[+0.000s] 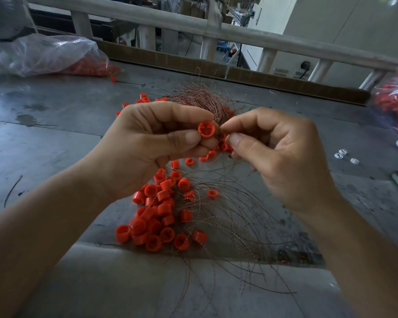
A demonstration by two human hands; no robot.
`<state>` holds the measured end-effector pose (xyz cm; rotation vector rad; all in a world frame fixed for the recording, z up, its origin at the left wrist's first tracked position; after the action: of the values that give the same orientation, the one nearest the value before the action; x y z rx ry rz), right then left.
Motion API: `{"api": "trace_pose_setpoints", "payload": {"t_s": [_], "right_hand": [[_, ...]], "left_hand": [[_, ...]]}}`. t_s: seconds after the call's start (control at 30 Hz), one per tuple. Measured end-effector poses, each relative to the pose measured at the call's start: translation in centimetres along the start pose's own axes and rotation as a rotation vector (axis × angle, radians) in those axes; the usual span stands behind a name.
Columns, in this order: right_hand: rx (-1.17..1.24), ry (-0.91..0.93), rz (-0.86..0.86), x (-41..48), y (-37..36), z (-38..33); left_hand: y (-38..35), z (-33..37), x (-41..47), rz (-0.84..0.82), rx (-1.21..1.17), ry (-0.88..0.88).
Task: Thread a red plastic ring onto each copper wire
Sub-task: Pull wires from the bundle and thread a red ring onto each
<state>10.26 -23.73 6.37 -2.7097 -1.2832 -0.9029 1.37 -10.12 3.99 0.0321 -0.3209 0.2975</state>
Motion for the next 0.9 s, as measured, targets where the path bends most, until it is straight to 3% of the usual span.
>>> {"api": "trace_pose_setpoints", "payload": {"t_s": [0.17,0.57,0.77,0.9], "right_hand": [[0.182,-0.089,-0.026,0.1,0.3,-0.1],[0.161,-0.197,-0.122,0.0,-0.5,0.7],[-0.103,-0.178,0.158,1.9,4.3,2.3],[-0.509,-0.351,0.134,2.1,6.8,5.0]], "left_hand": [[0.2,0.1,0.0,-0.049,-0.057,0.015],[-0.2,-0.1,0.0,-0.116,-0.128,0.055],[0.3,0.0,0.1,-0.031,-0.116,0.067],[0.4,0.0,0.1,-0.026,-0.107,0.072]]}}
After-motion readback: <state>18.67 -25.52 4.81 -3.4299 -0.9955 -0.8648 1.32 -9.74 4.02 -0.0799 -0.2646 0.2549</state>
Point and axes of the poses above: each hand's wrist, its own x-axis towards the middle knuckle, its own y-axis out of the back of the hand, z = x × y, the point moved 2 cm from there along x, towards the middle knuckle, and after that the axes turned 14 degrees about x, right-handed, at the moved point
